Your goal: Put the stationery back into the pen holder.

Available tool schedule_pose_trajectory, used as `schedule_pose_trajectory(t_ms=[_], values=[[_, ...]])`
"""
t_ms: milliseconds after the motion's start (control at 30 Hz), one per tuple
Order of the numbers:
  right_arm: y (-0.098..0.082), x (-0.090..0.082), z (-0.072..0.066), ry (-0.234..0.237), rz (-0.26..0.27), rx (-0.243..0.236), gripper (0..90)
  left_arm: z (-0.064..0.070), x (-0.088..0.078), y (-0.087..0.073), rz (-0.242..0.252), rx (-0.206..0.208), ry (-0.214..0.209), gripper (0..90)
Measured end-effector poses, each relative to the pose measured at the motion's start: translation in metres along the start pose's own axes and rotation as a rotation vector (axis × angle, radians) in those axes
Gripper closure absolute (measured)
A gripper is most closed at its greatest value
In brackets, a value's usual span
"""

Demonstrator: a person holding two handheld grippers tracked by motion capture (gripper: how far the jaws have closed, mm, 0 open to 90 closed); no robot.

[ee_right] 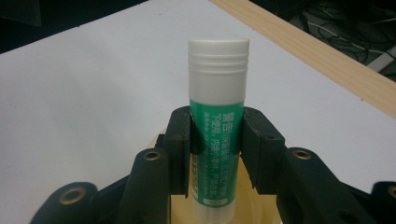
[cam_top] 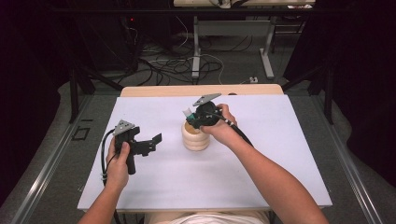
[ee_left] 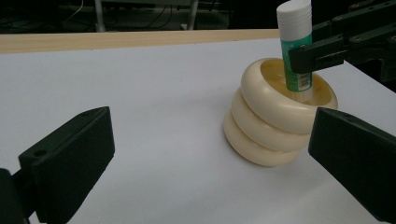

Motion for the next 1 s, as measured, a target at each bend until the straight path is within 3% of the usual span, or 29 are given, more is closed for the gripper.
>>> schedule_pose_trajectory(t_ms=[467, 500, 900, 1000], values=[[-0.012, 0.007, 0.002, -0.001, -0.057, 0.003, 65.5, -0.002, -0.002, -0.001, 0.003, -0.006, 0.006, 0.3], [-0.012, 0.009, 0.002, 0.000, -0.039, 0.010, 65.5, -0.002, -0.002, -0.001, 0.004, -0.007, 0.007, 0.3], [-0.019, 0.011, 0.002, 0.009, -0.067, 0.006, 65.3, -0.002, -0.003, -0.001, 0.004, -0.005, 0.010, 0.3], [-0.020, 0.010, 0.002, 0.017, -0.063, 0.002, 61.0, -0.002, -0.003, -0.001, 0.004, -0.006, 0.009, 0.3]])
Point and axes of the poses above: each handheld gripper's, and its own axes: x roughly forward along the jaws, y roughly out of its top, z roughly to its right, the point moved 6 cm from there along x, roughly forward along the jaws, and after that the axes turned 6 degrees about -y, right-handed, at the moved point
